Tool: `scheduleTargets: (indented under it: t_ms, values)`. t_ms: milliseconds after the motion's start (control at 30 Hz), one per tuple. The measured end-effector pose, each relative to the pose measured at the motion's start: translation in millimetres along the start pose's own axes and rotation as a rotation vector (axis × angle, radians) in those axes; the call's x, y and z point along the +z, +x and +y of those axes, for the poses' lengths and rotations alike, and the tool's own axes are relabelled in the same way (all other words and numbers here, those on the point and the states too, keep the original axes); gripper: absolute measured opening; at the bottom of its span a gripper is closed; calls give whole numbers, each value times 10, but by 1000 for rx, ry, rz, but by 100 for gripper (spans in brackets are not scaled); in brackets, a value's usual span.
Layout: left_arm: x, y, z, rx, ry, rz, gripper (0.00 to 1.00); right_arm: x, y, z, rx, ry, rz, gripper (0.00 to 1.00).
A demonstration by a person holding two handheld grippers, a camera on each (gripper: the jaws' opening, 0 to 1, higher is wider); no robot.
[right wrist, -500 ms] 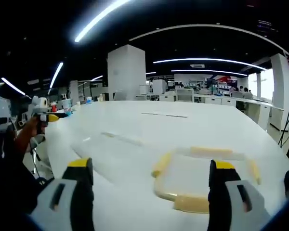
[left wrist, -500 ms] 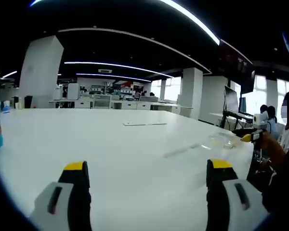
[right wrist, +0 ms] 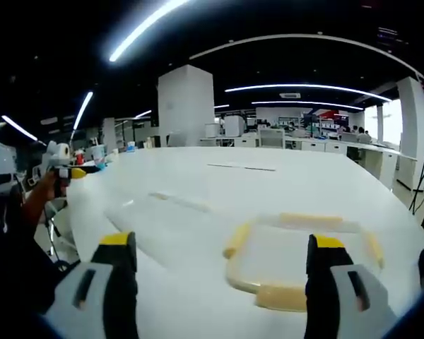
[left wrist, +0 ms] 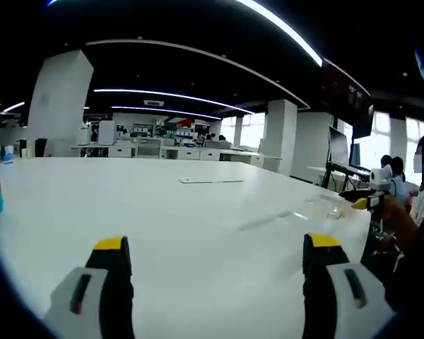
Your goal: Snap each plastic latch of the storage box into its locked position after aligning the lid with the box until every specified latch is closed and the lid sits flush.
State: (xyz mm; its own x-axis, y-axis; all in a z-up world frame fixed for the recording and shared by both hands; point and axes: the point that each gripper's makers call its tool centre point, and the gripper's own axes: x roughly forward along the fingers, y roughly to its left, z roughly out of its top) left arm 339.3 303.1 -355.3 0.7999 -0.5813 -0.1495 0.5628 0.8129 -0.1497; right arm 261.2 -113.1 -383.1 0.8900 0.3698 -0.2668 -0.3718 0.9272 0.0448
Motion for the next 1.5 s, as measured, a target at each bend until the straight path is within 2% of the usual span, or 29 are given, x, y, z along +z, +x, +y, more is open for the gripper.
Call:
scheduleTargets:
  t_ms: [267,533,1033,1233,1333,1433,1500]
  values:
    - [-24,-5,-33,-15,5,15,99,-29,6,26,9,-5,13,100]
    - [17,53,-87,-31,19,19,99,-6,18,34,19,-12,14,100]
    - [-2,185,-217,-56,34,49,99,-8,32,-39,33,-9,18,100]
    - [-42,274,-327,-90,27,70,99,-17,16,-152,27,-14,25,100]
    - [-17,303,-347,-98,25,64,99,-22,6,-200,24,-15,25,100]
    - [32,347,-438,-132,5,55,99,-31,-4,-233,26,-11,24,100]
    - [28,379,-503,-145,29,71,99,-37,-15,-257,26,-11,26,100]
